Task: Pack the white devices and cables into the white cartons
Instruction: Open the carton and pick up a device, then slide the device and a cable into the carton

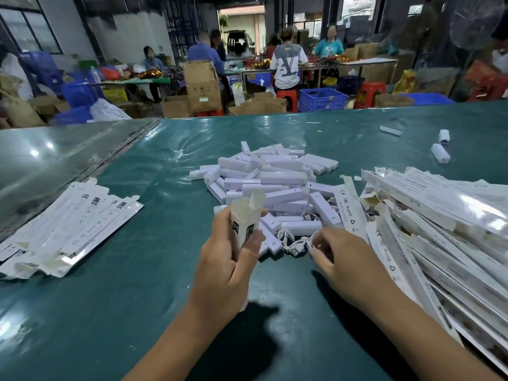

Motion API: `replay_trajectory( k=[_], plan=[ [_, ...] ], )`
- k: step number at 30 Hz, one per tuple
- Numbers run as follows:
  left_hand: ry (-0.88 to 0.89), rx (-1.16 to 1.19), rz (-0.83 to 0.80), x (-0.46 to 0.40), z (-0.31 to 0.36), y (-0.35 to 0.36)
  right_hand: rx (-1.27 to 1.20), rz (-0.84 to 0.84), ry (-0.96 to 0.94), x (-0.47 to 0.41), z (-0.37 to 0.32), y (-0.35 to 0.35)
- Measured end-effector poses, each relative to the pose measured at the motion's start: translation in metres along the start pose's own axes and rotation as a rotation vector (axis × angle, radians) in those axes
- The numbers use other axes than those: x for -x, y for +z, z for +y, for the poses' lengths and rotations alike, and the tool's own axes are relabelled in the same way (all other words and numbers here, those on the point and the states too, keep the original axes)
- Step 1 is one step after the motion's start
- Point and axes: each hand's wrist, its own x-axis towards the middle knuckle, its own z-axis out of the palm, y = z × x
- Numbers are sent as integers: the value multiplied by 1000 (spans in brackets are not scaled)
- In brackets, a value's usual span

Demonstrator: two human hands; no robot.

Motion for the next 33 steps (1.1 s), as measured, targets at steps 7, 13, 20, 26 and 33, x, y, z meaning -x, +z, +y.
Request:
replay_trajectory(
  k=[7,13,20,26,33],
  plan=[
    [-177,237,-2,4,0,8,405,-26,28,-4,-8,11],
    [-298,281,-67,5,-4,10,-260,131,15,-2,2,-8],
    [-398,346,-86,0,-2,11,-873,-104,-125,6,-14,-16],
    [-401,330,-148,-3,2,6,-1066,-143,-115,12,-27,-11],
    [-420,350,-184,-5,2,4,-1123,-167,-163,14,-30,-6]
  ],
)
